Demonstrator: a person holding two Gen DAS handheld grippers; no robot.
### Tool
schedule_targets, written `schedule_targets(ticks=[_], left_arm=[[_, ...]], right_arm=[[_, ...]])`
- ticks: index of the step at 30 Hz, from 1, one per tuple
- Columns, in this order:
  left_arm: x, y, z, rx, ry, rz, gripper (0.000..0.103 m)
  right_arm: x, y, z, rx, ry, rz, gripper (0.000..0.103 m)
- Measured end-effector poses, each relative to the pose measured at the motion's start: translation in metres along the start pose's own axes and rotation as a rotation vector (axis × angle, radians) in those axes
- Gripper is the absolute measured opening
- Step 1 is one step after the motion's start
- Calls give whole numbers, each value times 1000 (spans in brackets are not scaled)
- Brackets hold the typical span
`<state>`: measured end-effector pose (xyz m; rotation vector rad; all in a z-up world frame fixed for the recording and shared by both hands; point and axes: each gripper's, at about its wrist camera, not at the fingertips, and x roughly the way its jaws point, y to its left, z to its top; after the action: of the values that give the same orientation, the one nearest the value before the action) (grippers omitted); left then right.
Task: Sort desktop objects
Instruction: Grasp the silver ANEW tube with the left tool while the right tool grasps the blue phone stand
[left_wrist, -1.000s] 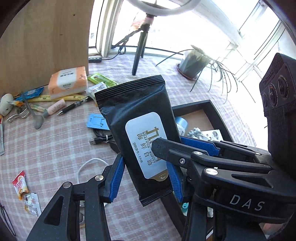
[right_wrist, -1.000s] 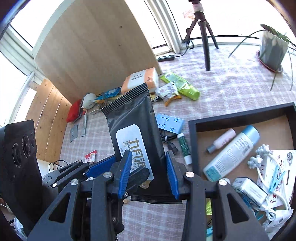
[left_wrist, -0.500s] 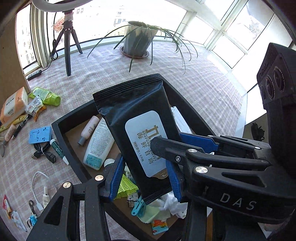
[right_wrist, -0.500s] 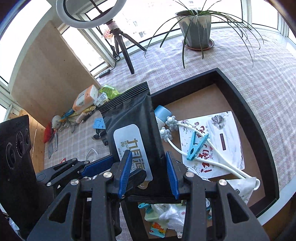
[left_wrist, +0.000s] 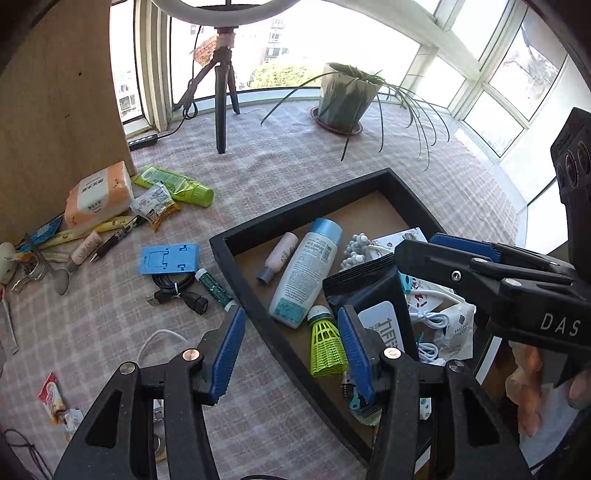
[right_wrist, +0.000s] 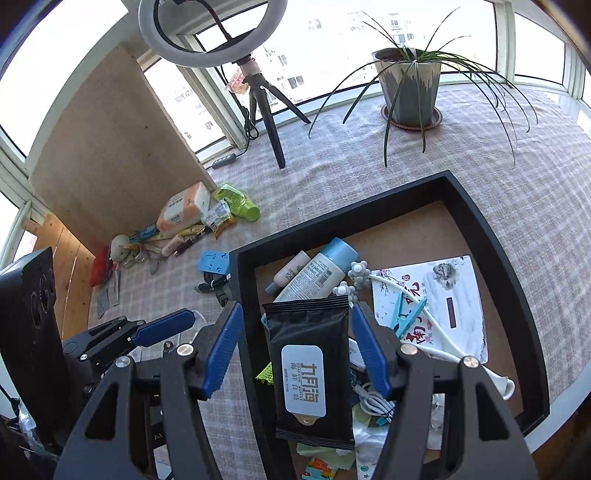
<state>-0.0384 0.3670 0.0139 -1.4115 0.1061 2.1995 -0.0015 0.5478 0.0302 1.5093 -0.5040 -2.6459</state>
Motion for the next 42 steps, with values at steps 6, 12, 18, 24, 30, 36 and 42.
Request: schedule_targets(ticks=[6, 12, 18, 24, 30, 36, 42], left_arm=[[-24, 91, -7, -155, -6, 70, 50], [-55, 186, -20, -295, -20, 167, 50], [-67, 272, -34, -393, 6, 270, 50], [-53, 335, -45, -451, 62, 314, 59], [-26, 398, -46, -515, 134, 334, 63], [7, 434, -38, -527, 194, 395, 63], [26, 447, -36, -569, 206, 361, 53]], right_arm=[[22, 47, 16, -147, -9, 37, 60], [54, 96, 36, -322, 28, 64, 60], [112, 138, 48, -528, 204, 42, 60], [176, 164, 44, -705, 343, 2, 60], [218, 175, 42, -808, 441, -16, 60], [240, 175, 43, -846, 487, -20, 63], [254, 171, 45, -859, 522, -27, 64]])
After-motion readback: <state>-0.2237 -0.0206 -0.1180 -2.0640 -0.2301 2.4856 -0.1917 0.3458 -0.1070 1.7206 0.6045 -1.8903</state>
